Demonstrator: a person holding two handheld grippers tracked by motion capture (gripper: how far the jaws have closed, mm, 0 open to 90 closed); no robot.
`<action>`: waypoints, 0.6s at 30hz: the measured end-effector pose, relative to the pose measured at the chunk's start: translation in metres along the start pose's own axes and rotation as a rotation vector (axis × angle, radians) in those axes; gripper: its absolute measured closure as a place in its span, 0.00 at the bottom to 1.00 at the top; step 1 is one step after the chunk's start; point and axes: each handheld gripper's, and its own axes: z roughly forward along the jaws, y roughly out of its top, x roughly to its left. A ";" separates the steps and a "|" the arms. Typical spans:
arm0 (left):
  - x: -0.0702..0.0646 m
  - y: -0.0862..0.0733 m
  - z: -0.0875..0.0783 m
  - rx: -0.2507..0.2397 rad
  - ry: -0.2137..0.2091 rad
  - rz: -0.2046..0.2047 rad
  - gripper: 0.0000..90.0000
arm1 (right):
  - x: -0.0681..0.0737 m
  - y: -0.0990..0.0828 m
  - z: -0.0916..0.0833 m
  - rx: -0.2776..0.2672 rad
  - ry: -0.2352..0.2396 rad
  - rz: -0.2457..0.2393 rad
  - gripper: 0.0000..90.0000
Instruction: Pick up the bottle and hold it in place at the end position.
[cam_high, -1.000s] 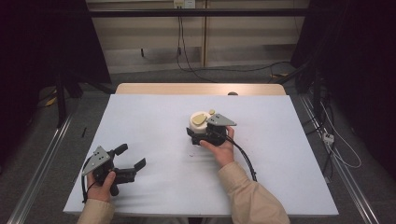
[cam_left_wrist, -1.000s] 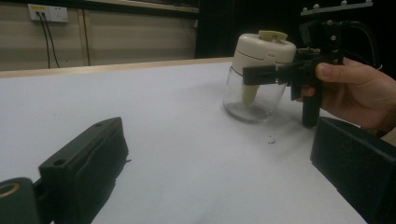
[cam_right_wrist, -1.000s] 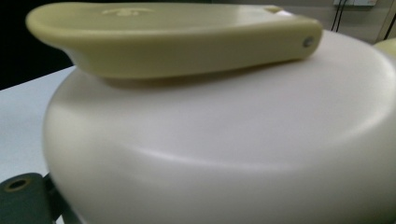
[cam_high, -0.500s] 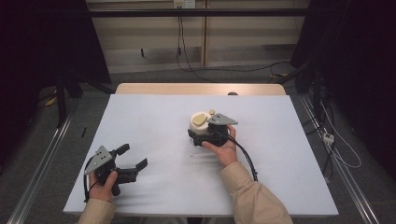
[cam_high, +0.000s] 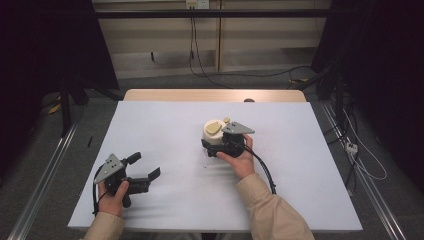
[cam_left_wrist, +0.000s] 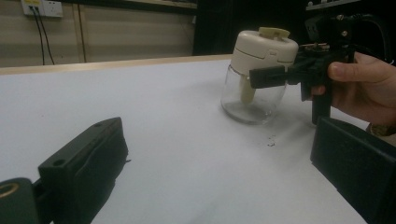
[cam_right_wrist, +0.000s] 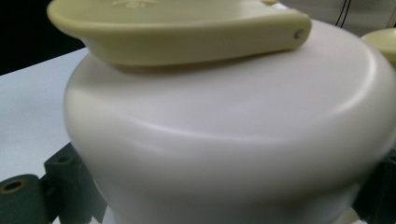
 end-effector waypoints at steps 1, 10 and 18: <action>-0.001 0.001 0.001 0.001 -0.001 0.003 0.03 | 0.000 0.000 -0.001 0.005 -0.001 0.001 0.06; -0.005 0.007 0.012 0.019 0.001 0.000 0.03 | 0.000 0.000 -0.001 0.004 0.000 -0.002 0.06; -0.007 0.012 0.017 0.026 -0.020 -0.003 0.03 | 0.000 0.000 -0.001 0.001 0.000 -0.002 0.06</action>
